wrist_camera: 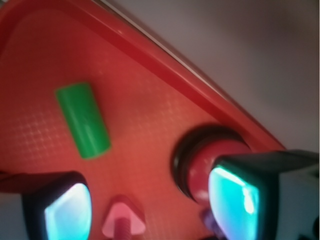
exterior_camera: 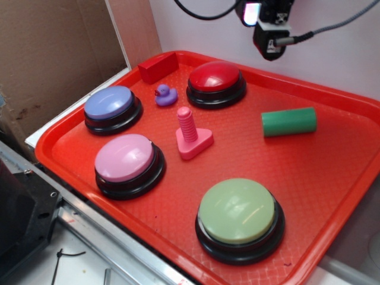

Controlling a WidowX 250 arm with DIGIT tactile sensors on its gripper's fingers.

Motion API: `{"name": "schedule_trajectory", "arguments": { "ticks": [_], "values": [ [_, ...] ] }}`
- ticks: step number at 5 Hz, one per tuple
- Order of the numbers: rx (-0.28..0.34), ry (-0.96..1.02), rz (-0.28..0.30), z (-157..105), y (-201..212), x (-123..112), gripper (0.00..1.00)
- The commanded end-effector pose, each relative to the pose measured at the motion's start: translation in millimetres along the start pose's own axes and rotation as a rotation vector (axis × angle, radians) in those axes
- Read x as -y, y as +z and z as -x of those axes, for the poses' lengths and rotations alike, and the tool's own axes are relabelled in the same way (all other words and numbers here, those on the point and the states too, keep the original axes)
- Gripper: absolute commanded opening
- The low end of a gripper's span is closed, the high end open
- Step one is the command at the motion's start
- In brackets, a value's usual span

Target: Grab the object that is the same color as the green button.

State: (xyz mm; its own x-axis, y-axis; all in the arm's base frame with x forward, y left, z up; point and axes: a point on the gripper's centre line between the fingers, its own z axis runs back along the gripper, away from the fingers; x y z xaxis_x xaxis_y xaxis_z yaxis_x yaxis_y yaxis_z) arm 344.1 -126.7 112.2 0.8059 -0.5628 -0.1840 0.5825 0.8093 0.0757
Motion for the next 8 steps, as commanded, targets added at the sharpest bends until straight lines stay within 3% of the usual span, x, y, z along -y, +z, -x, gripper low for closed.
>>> {"name": "schedule_trajectory", "arguments": {
  "ticks": [1,2,4,6,7,8],
  "values": [
    [-0.003,-0.143,0.026,10.5,-24.3,29.4,1.00],
    [-0.014,-0.123,0.051,16.6,-41.8,31.8,1.00],
    [-0.014,-0.145,0.072,1.0,-61.6,35.6,1.00],
    [-0.087,-0.213,0.086,-9.2,-81.4,40.2,1.00],
    [-0.090,-0.208,0.091,-9.7,-83.4,40.5,1.00],
    [-0.093,-0.159,0.095,-6.7,-87.9,36.6,0.00]
  ]
}}
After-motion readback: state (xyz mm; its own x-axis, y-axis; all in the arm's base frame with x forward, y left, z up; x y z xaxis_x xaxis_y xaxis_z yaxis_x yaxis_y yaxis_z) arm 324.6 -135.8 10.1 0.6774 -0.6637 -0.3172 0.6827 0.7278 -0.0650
